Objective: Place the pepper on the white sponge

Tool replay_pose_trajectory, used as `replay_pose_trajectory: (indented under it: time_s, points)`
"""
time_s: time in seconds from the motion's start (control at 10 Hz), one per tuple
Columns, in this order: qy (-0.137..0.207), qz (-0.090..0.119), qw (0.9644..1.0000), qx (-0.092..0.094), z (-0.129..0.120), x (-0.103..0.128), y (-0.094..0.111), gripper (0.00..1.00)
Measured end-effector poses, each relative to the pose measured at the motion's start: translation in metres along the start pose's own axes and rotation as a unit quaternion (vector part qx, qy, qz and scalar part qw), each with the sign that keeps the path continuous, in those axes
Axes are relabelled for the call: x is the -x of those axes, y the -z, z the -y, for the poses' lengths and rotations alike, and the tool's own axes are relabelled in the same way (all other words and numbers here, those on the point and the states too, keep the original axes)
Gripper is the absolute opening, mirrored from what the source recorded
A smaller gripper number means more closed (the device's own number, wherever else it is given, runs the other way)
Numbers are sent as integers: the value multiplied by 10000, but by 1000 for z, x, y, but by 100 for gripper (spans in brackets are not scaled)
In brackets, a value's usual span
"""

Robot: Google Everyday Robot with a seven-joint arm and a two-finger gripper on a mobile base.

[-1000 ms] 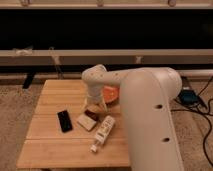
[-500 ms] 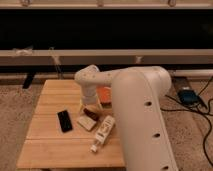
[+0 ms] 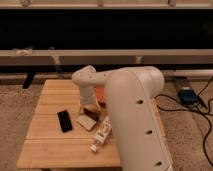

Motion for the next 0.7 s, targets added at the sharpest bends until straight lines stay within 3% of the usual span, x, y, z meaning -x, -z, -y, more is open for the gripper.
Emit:
replay_pose_trajectory:
  time_s: [0.5,0.7]
  points:
    - [62,19,10000,-51,-5,2,0,11]
    - [79,54,9999,-47,-8,0,5,0]
